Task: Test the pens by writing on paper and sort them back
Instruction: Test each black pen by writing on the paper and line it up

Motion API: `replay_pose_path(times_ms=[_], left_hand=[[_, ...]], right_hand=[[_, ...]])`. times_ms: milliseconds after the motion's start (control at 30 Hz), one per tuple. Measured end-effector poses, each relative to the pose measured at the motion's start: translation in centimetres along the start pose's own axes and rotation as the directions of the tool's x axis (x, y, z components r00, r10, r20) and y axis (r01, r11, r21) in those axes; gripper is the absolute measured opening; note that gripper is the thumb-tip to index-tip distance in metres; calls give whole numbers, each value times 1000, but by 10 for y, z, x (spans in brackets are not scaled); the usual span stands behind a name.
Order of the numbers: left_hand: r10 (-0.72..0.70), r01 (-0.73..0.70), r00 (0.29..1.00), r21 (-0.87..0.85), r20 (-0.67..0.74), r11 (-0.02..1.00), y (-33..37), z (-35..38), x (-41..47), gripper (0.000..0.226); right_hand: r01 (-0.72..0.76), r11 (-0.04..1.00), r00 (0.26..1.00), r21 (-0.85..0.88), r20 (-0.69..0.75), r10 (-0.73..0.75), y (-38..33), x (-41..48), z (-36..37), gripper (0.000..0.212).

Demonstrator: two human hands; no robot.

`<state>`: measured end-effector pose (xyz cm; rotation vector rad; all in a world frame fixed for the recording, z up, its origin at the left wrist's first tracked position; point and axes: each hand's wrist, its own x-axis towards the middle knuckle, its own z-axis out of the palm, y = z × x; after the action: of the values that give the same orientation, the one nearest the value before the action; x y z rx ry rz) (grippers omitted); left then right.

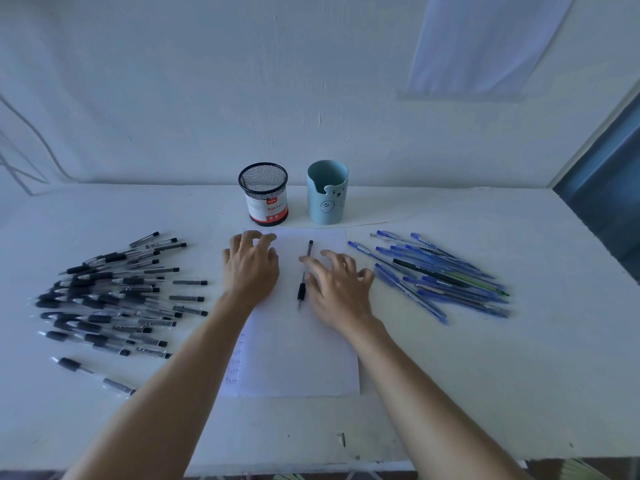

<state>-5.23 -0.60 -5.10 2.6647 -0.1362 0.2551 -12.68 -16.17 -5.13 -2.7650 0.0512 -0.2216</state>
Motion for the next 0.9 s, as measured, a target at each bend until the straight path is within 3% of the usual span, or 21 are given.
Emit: replay_pose_path(times_ms=[233,433,567,633,900], left_hand=[[26,-27,999,36,21,999,-5,7,-1,36],[27,-30,998,56,52,998,-4,5,1,38],[34,-37,998,59,57,998,-2,5,3,38],[32,-35,998,59,61,998,0,5,4,38],[33,-35,999,55,30,998,-2,9,5,35]], right_hand=[[-103,994,994,33,-25,104,-13,14,-2,26],[-197,934,974,298,-51,222,8,24,-17,19],[-210,816,898,538,-225,379,29,36,-38,27],[-238,764,855,600,-245,458,44,51,-48,25],[-318,760,864,567,-156,478,68,126,-48,24]])
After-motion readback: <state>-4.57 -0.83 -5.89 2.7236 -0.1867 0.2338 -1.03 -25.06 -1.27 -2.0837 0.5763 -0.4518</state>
